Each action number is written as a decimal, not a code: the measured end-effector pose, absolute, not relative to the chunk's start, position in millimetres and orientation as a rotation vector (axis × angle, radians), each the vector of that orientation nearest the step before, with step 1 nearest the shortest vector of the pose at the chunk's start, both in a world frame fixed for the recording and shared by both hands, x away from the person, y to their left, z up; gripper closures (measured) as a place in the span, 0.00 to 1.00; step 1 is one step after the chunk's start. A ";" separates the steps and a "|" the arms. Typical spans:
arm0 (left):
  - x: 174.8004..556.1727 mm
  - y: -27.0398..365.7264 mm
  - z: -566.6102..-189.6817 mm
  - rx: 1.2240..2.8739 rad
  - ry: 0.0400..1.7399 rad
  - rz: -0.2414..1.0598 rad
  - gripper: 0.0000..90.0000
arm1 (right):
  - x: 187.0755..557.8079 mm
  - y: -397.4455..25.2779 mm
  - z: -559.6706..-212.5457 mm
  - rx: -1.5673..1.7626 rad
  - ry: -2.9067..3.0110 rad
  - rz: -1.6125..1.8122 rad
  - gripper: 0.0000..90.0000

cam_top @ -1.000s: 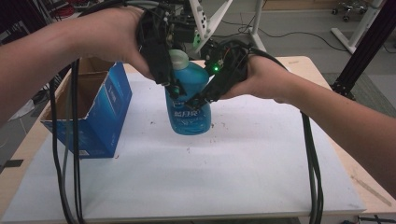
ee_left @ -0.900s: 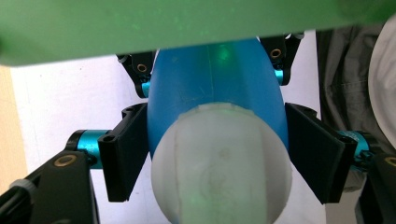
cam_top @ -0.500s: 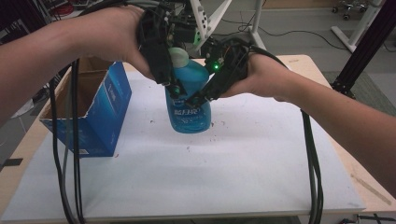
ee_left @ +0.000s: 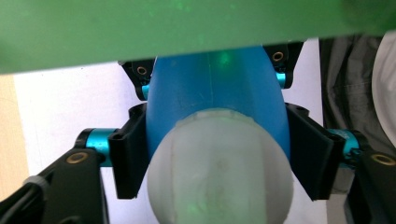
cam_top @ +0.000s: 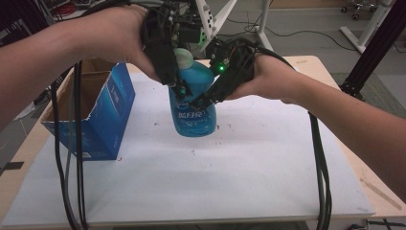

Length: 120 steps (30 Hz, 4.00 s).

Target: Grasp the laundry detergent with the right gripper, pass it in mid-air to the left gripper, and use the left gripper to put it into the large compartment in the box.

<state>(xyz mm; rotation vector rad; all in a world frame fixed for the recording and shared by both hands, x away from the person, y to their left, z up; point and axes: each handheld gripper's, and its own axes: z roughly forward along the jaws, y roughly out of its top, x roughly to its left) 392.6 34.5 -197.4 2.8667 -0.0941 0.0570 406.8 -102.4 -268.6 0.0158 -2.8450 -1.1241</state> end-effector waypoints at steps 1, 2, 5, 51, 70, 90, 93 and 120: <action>392.7 34.6 -197.4 2.867 -0.093 0.056 0.36 | 406.7 -102.4 -268.6 0.018 -2.848 -1.122 0.51; 392.6 34.6 -197.5 2.868 -0.094 0.058 0.36 | 406.4 -102.3 -268.6 0.012 -2.847 -1.119 0.51; 392.6 34.5 -197.4 2.867 -0.092 0.058 0.36 | 406.6 -102.3 -268.8 0.018 -2.846 -1.119 0.51; 393.0 37.9 -195.5 2.841 -0.038 -0.005 0.42 | 415.6 -120.3 -270.2 -0.088 -2.855 -1.087 0.14; 406.6 70.1 -176.7 2.797 0.145 0.039 0.42 | 437.2 -183.7 -285.9 -0.274 -2.909 -0.888 0.14; 406.5 133.5 -124.4 2.682 0.593 0.138 0.42 | 452.0 -255.0 -294.2 -0.584 -2.964 -0.828 0.14; 405.9 145.8 -114.9 2.662 0.654 0.159 0.42 | 454.0 -264.1 -291.0 -0.622 -2.970 -0.816 0.14; 408.2 261.6 -107.2 2.505 1.246 0.297 0.42 | 465.8 -302.4 -287.1 -0.788 -2.996 -0.765 0.14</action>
